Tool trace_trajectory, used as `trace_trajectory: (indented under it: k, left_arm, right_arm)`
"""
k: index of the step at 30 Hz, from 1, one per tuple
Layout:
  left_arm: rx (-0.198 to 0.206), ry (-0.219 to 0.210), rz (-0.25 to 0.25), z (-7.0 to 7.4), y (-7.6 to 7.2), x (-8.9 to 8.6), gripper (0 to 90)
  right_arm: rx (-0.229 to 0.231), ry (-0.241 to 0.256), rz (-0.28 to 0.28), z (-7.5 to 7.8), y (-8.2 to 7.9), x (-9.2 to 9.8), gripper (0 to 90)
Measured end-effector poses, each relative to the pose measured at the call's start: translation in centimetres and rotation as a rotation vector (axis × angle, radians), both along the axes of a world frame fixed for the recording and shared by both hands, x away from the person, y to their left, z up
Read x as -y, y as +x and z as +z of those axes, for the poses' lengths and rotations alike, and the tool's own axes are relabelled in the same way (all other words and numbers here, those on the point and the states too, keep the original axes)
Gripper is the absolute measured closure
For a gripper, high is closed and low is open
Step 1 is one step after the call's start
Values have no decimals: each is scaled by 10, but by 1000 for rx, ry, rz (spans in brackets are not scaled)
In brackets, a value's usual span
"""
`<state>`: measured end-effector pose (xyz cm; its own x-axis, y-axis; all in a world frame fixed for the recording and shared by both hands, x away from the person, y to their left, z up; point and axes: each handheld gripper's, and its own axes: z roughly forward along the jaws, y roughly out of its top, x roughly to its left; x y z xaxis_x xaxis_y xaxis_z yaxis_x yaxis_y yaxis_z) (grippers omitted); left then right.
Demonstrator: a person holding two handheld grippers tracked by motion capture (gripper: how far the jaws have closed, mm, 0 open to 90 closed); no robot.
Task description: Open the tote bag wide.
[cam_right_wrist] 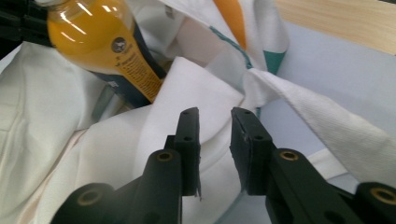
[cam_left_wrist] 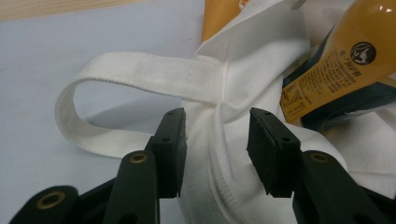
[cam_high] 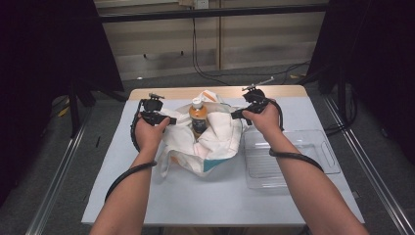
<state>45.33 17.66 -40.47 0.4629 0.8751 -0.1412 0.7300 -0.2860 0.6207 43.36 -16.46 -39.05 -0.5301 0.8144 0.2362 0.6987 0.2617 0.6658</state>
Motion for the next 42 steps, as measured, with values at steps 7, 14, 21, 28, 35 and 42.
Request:
trace_trajectory:
  k: [7,14,21,28,35,42]
  left_arm:
    - [12,-19,-6,8,-5,0,561]
    - [11,-29,-14,12,-8,1,509]
    - [-4,-43,1,6,-12,-3,457]
    - [-5,-23,-4,5,-16,-11,407]
    - [-49,-70,6,-2,-19,-23,416]
    - [-63,-74,-5,-9,-20,-20,474]
  right_arm:
    - [35,5,35,1,-5,-10,839]
    - [54,4,56,-3,-3,-18,900]
    - [41,-4,66,-11,4,-22,900]
    - [39,-13,90,-18,12,-36,900]
    - [31,-2,98,-27,17,-46,900]
    - [21,-7,111,-33,19,-53,896]
